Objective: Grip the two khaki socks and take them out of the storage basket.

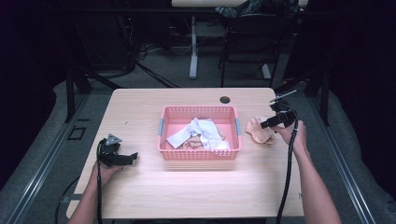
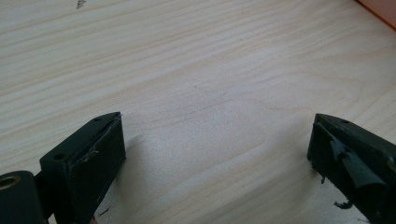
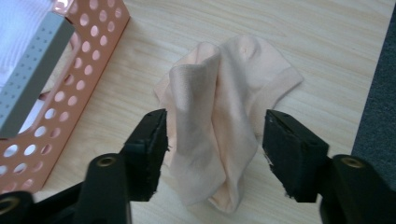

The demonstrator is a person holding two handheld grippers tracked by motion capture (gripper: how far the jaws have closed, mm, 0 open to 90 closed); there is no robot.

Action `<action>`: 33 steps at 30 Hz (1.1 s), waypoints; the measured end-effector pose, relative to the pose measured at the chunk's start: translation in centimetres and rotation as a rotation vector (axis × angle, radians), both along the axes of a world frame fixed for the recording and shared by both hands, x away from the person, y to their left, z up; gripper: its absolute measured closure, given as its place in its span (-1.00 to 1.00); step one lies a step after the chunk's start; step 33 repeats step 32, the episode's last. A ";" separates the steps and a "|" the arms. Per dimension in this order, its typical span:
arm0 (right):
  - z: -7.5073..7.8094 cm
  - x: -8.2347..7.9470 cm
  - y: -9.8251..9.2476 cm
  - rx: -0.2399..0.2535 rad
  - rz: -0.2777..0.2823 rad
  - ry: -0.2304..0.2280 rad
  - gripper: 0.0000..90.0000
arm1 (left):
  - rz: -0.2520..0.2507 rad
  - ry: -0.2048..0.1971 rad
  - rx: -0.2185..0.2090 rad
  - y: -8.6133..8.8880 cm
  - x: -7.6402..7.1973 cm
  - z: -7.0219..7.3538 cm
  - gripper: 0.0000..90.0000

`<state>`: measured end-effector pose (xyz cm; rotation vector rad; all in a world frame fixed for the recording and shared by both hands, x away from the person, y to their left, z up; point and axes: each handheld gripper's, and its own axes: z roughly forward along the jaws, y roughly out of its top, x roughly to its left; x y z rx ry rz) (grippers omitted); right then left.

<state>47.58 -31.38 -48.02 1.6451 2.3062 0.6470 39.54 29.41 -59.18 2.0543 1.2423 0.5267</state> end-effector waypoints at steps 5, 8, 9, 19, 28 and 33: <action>0.6 -0.8 -0.2 0.004 0.010 -0.012 -0.45 | 0.000 0.000 0.000 0.0 0.0 0.0 -0.91; 1.1 -1.7 -0.3 0.013 0.016 -0.044 -0.56 | 0.000 -0.001 0.000 0.0 0.0 0.0 -0.91; 1.4 -2.3 -0.3 0.001 0.025 -0.051 -0.63 | 0.000 0.000 0.000 0.0 0.0 0.0 -0.91; 0.9 -5.6 -1.0 -0.028 0.066 -0.062 -0.73 | 0.000 0.000 0.000 0.0 0.0 0.0 -0.91; -0.6 -6.8 -2.1 -0.046 0.064 -0.018 -0.72 | 0.000 -0.001 0.000 0.0 0.0 0.0 -0.91; -1.4 -6.8 -2.5 -0.047 0.062 -0.003 -0.72 | 0.000 0.000 0.000 0.0 0.0 0.0 -0.91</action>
